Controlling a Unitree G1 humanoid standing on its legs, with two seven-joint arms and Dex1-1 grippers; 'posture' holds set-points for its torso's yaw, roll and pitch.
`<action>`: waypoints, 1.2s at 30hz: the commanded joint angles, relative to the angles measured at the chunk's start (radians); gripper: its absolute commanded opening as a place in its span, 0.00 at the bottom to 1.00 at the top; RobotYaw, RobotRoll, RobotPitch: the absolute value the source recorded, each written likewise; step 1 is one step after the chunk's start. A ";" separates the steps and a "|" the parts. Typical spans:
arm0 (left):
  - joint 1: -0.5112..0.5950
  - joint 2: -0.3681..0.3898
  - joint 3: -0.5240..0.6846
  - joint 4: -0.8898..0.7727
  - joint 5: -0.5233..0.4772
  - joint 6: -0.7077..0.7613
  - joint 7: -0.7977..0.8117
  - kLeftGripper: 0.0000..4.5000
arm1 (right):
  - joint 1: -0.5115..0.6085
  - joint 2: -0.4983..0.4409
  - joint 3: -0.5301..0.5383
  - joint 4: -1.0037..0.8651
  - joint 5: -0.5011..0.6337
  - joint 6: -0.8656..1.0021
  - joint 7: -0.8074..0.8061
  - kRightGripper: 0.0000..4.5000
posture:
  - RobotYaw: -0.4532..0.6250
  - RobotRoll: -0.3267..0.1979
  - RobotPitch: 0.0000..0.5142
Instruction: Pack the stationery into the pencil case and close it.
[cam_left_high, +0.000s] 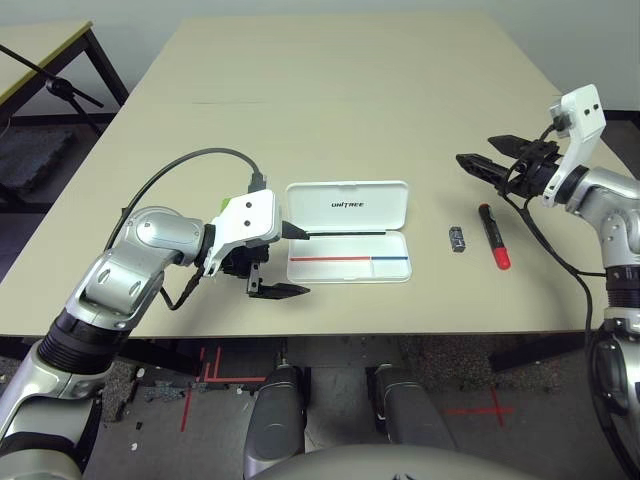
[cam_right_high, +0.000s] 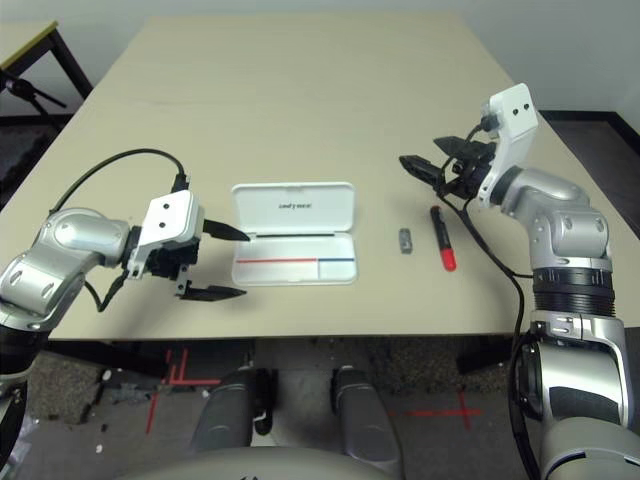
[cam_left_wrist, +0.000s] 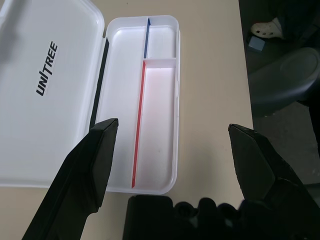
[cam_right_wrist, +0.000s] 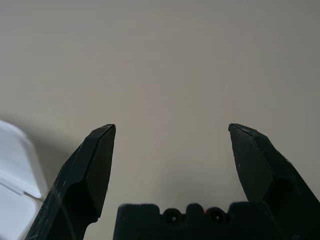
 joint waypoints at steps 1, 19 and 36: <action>-0.010 -0.008 -0.028 0.008 0.016 -0.017 -0.004 0.99 | -0.024 -0.039 -0.017 0.007 -0.009 0.194 -0.087 1.00 | 0.34 0.62 0.21; -0.065 -0.023 -0.050 0.013 0.020 -0.015 -0.022 0.99 | 0.026 -0.014 0.188 0.112 -0.077 0.267 -0.081 1.00 | 0.33 0.62 0.17; -0.065 -0.015 -0.045 -0.011 0.026 0.016 -0.009 1.00 | -0.012 -0.012 0.237 0.176 -0.142 0.210 -0.029 0.38 | 0.35 0.62 0.16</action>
